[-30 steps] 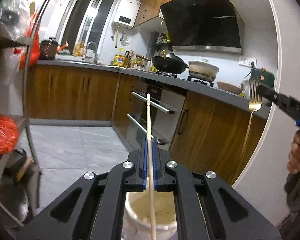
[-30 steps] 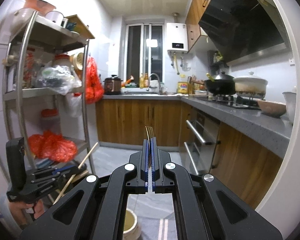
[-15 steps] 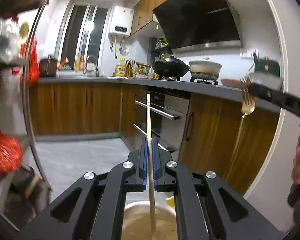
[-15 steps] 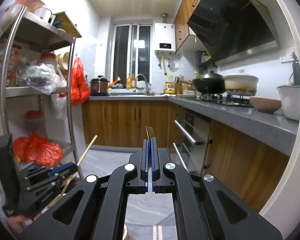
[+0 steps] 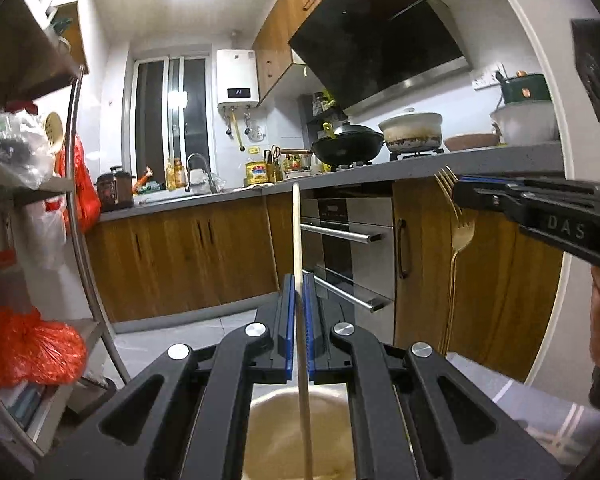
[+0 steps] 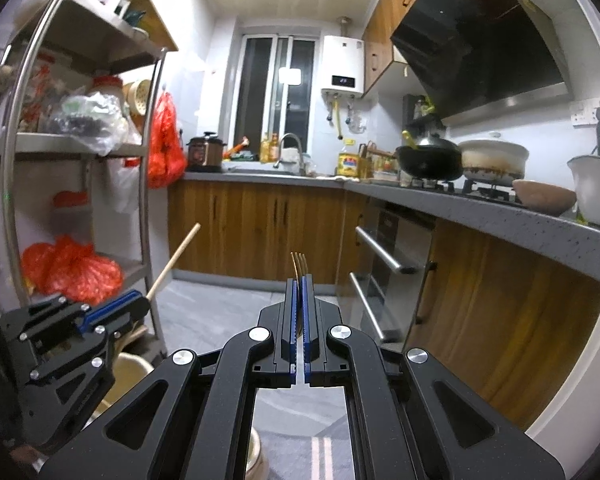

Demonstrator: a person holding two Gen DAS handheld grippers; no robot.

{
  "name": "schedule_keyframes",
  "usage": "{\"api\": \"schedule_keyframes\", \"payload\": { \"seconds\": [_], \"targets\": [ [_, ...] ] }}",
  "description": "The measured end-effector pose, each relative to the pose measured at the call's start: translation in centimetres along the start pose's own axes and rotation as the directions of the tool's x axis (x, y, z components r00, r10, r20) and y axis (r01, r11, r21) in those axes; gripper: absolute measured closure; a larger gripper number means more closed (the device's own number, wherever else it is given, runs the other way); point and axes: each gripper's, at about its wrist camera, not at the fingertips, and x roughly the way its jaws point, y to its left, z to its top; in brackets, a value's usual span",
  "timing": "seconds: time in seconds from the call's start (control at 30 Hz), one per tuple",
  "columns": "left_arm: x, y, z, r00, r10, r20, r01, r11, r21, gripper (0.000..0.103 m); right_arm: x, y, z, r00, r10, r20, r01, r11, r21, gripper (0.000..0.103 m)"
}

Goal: Organize utensils
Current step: 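Release chopstick in tall pot with left tool while right tool drops fork in short pot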

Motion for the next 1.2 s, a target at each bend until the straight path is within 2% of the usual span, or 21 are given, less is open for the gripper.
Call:
{"api": "schedule_keyframes", "payload": {
  "seconds": [0.2,0.33,0.63,0.83,1.2],
  "targets": [
    [-1.4,-0.3,-1.1,0.999,-0.035,-0.033,0.036,0.998,0.053,0.099,-0.4,0.2,-0.3,1.000,0.020,-0.002,-0.020,1.000,-0.006,0.100],
    [-1.9,0.0,-1.7,0.998,-0.041,-0.057,0.044,0.998,0.046,0.099,0.0,0.3,-0.7,0.999,0.038,-0.028,-0.038,0.999,-0.002,0.100],
    [-2.3,0.2,-1.5,0.997,-0.050,-0.054,0.053,0.998,0.041,0.099,0.8,0.7,-1.6,0.994,0.059,-0.087,-0.059,0.998,0.002,0.100],
    [-2.4,0.3,-0.9,0.998,-0.045,-0.048,0.046,0.998,0.036,0.099,1.8,0.5,-2.1,0.987,0.064,-0.150,-0.061,0.998,0.021,0.099],
    [-3.8,0.1,1.8,1.000,-0.023,-0.017,0.024,0.999,0.030,0.098,1.9,-0.2,-2.1,0.982,0.057,-0.179,-0.050,0.998,0.047,0.097]
  ]
}}
